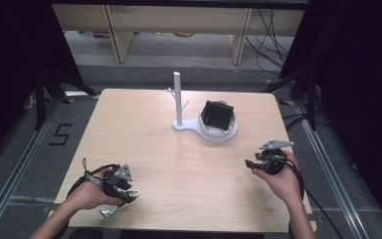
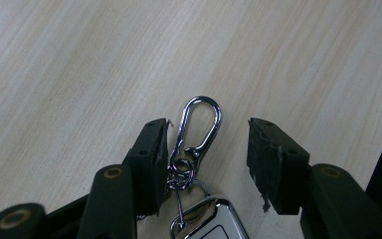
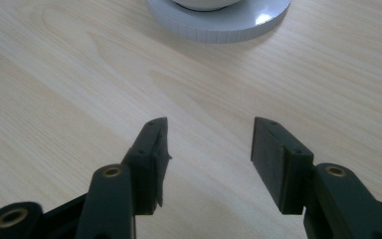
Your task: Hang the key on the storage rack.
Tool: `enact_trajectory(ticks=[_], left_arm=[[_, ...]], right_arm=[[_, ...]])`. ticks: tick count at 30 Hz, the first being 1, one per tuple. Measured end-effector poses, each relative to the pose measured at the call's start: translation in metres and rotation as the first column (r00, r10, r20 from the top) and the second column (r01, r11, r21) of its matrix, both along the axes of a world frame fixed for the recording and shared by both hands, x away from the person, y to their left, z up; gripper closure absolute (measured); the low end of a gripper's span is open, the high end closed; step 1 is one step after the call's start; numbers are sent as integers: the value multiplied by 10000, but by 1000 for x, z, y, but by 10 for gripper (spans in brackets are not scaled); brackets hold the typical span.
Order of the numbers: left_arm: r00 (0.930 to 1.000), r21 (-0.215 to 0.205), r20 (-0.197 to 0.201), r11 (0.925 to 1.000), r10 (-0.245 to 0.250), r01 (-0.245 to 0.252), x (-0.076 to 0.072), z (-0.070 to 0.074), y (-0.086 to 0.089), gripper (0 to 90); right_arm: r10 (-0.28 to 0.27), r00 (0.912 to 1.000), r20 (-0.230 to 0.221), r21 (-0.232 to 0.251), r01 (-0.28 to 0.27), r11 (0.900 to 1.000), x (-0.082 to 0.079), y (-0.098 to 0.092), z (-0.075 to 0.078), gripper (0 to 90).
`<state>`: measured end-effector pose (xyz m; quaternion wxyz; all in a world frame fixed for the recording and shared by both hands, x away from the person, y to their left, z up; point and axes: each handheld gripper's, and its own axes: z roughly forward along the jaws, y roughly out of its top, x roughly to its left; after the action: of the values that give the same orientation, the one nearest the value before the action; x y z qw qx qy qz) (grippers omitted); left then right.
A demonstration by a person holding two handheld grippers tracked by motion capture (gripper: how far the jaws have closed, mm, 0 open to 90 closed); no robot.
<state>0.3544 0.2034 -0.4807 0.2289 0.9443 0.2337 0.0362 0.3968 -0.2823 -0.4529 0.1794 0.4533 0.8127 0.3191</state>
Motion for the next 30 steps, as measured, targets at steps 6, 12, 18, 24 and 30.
enact_trajectory(ticks=[6,12,18,24,30], left_arm=[[9985,532,-145,9972,-526,533,2,1,-1,495],[9982,661,-202,9962,-564,576,4,0,-2,491],[9985,846,-303,9953,-454,478,5,-2,-2,500],[9974,1046,-539,9931,-479,533,8,-6,-2,513],[9973,1140,-589,9922,-433,498,11,-6,-2,549]], right_arm=[[-49,10000,-52,48,49,10000,-1,1,2,499],[70,9999,75,-25,-70,10000,0,0,1,499],[118,9999,-9,-63,-118,9999,0,1,0,498],[-9,9999,-123,58,10,10000,-1,2,1,498],[94,9999,-55,-9,-94,10000,-1,2,0,498]])
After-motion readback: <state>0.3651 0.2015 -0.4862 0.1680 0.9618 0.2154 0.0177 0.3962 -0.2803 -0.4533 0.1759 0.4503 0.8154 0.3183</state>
